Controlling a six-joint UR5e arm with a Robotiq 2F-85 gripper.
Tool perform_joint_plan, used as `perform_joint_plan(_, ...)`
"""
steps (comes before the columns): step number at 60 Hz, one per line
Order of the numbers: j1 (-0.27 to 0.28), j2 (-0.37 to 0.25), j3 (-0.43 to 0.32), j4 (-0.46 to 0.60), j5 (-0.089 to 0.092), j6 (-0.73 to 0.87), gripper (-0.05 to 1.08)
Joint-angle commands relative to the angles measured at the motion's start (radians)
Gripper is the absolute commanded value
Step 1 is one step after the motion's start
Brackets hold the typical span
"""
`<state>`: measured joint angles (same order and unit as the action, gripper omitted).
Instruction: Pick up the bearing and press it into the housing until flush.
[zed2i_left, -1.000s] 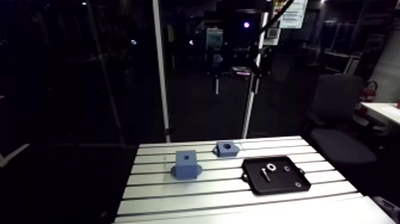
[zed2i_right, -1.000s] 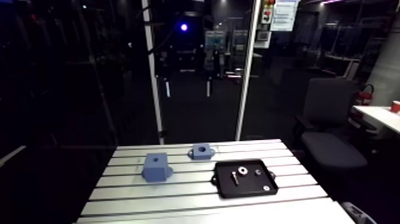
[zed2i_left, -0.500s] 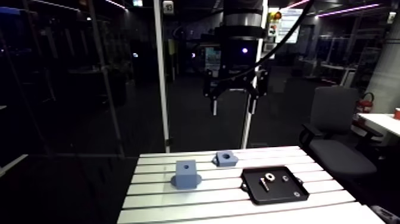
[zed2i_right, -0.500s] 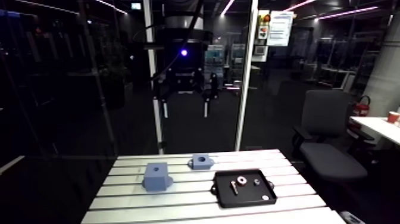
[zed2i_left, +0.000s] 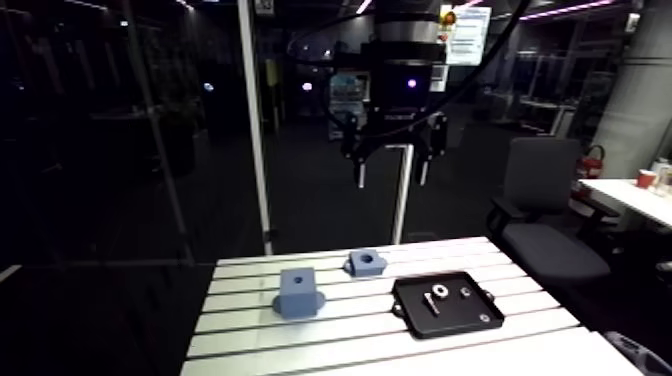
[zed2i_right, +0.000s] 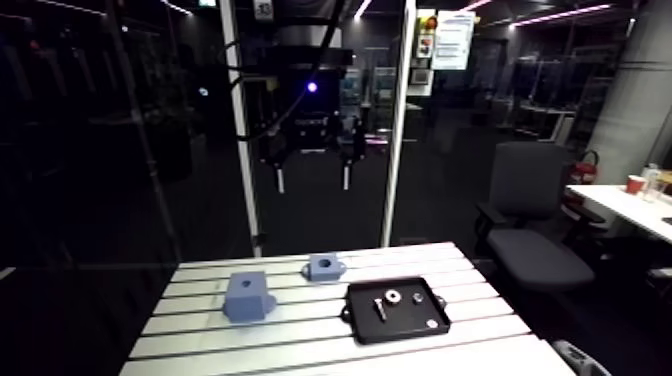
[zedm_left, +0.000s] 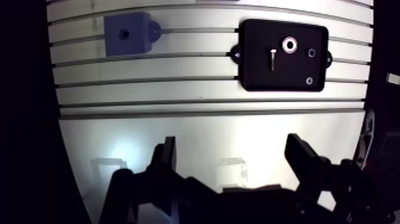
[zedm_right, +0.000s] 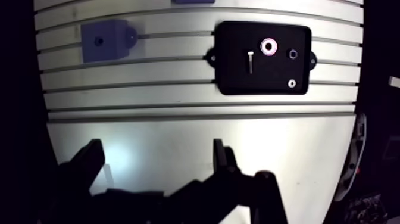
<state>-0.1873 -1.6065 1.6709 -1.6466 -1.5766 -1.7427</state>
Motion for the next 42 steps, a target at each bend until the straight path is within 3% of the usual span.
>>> perform_joint_plan(1,-0.080,0.046,0.003,-0.078,0.002,-0.034,0.01)
perform_joint_plan(20,-0.112,0.108,0.011,-0.138,0.012,-0.014,0.01)
perform_joint_plan(42,-0.157,0.186,0.026,-0.222,0.014,0.143,0.01)
